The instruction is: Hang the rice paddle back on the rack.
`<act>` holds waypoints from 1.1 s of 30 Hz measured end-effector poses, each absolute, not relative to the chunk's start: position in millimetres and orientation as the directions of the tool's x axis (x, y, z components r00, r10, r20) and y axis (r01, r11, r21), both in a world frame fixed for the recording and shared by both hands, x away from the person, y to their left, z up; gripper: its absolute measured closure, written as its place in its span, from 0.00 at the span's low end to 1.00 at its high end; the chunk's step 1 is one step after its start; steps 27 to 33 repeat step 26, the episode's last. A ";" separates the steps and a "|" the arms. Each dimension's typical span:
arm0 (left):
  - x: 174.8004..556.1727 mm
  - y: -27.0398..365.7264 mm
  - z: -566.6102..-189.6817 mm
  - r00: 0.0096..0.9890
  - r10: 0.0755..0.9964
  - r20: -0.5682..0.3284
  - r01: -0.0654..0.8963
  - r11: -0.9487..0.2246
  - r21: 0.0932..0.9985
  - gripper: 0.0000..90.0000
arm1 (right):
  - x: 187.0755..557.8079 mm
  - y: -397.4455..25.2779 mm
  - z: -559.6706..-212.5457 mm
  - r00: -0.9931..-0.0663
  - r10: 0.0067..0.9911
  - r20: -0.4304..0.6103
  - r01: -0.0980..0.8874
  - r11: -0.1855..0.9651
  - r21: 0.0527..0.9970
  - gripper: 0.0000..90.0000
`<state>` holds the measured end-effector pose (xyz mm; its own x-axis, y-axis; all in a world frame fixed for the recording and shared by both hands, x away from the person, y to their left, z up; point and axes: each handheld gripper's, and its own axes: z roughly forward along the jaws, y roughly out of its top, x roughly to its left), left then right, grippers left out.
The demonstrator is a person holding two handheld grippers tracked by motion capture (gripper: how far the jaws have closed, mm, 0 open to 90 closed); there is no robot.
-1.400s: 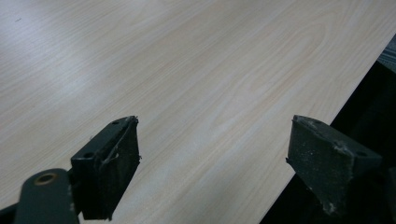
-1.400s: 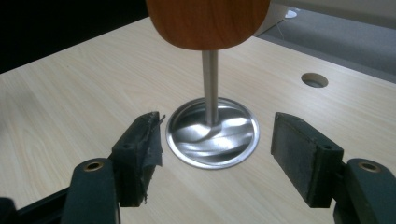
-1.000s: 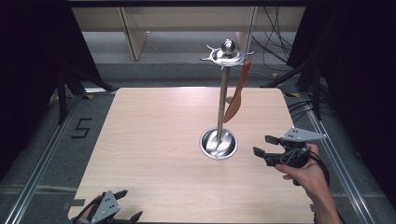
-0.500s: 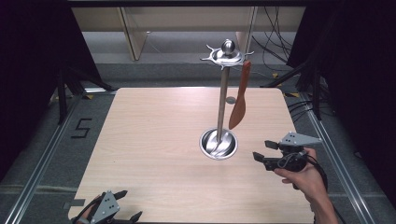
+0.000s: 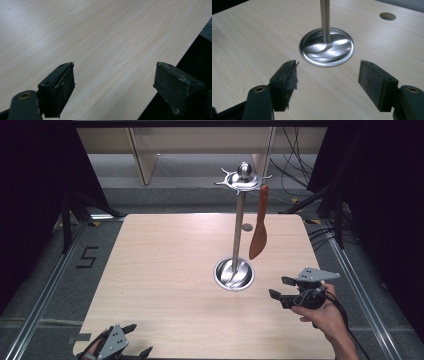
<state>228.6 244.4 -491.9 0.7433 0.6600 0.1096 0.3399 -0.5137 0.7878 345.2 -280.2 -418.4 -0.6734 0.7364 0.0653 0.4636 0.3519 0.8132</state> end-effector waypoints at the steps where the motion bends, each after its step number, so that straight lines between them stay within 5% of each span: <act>1: 228.5 244.4 -492.2 0.738 0.665 0.116 0.341 -0.514 0.787 0.18 | 343.4 -279.5 -419.9 -0.663 0.745 0.079 0.480 0.341 0.808 0.36; 33: 227.8 244.0 -491.8 0.736 0.669 0.100 0.345 -0.498 0.795 0.18 | 332.6 -287.0 -453.2 -0.643 0.759 0.108 0.550 0.358 0.755 0.35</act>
